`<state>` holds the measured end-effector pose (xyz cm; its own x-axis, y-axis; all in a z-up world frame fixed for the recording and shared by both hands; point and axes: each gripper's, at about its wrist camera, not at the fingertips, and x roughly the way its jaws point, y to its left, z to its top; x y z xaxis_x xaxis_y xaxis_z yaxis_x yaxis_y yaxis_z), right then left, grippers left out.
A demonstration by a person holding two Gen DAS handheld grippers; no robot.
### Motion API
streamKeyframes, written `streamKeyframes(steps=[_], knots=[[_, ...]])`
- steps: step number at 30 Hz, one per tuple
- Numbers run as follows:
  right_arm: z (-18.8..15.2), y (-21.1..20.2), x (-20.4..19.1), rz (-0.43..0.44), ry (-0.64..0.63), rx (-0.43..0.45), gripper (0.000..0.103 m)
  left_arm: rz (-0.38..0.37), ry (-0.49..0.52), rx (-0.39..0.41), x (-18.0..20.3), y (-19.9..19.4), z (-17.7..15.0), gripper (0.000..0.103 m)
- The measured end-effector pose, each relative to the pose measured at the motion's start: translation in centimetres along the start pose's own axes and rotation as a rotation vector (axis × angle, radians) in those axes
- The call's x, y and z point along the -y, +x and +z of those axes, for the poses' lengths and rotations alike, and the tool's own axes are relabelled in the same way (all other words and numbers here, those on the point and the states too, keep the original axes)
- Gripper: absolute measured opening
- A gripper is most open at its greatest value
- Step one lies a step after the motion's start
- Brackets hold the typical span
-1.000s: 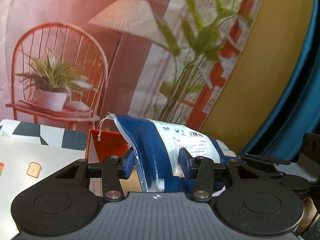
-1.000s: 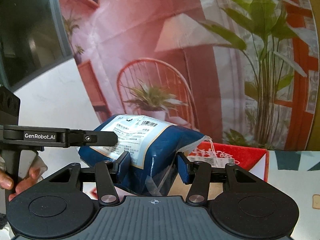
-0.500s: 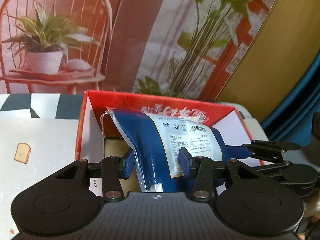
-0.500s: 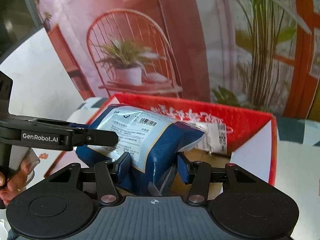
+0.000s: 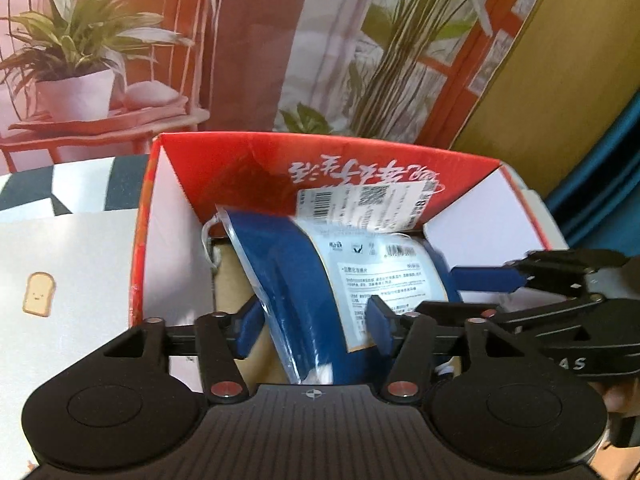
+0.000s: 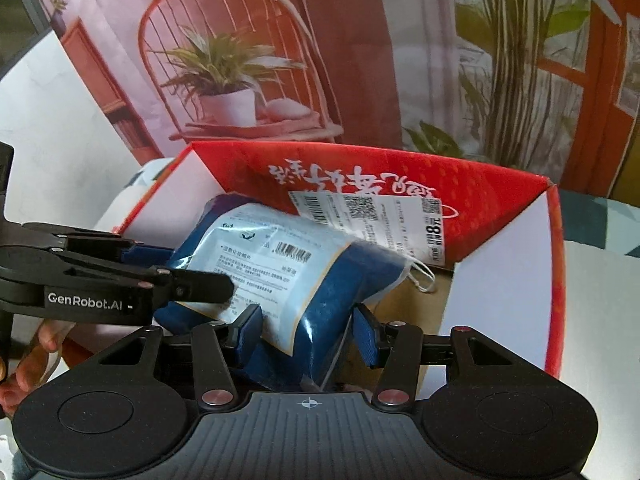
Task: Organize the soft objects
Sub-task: 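Lift the blue package into the red box and open the left gripper, then lower the left tool and grasp the orange floral cloth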
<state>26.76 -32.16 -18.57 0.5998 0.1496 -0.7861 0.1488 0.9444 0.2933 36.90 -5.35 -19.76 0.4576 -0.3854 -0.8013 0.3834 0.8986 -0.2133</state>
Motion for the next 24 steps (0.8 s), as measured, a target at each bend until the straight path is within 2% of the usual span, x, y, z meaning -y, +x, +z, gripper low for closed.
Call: streamKeyframes(steps=[2, 5, 9, 10, 11, 12, 14, 16, 18, 21, 24], knots=[[0.0, -0.2, -0.2, -0.029, -0.012, 0.007, 0.050, -0.007, 0.001, -0.008, 0.0, -0.2, 0.0, 0.063], [-0.1, -0.9, -0.3, -0.054, -0.030, 0.027, 0.053, -0.001, 0.029, 0.010, 0.4, -1.3, -0.2, 0.073], [-0.7, -2.5, -0.7, -0.069, -0.043, 0.070, 0.057, -0.012, 0.046, 0.040, 1.0, -3.0, -0.5, 0.074], [-0.9, -2.9, -0.8, -0.068, -0.043, 0.086, 0.062, -0.011, 0.053, 0.050, 1.2, -3.5, -0.7, 0.074], [-1.2, -3.4, -0.9, -0.065, -0.040, 0.103, 0.072, -0.008, 0.063, 0.063, 1.4, -4.1, -0.9, 0.074], [-1.6, -4.1, -1.1, -0.062, -0.037, 0.126, 0.075, -0.003, 0.073, 0.074, 1.6, -4.6, -1.2, 0.074], [-2.3, -5.1, -1.4, -0.062, -0.037, 0.161, 0.087, 0.010, 0.093, 0.103, 2.2, -6.0, -1.9, 0.074], [-3.2, -6.3, -1.8, -0.077, -0.038, 0.202, 0.097, 0.027, 0.107, 0.136, 2.7, -7.4, -2.8, 0.076], [-4.3, -7.5, -2.1, -0.075, -0.038, 0.245, 0.103, 0.045, 0.115, 0.167, 3.1, -8.7, -3.8, 0.080], [-6.0, -9.3, -2.2, -0.073, -0.025, 0.300, 0.103, 0.056, 0.119, 0.212, 3.7, -10.8, -5.7, 0.085], [-7.9, -11.0, -2.3, -0.083, 0.000, 0.353, 0.103, 0.073, 0.130, 0.235, 4.2, -12.2, -7.9, 0.085]])
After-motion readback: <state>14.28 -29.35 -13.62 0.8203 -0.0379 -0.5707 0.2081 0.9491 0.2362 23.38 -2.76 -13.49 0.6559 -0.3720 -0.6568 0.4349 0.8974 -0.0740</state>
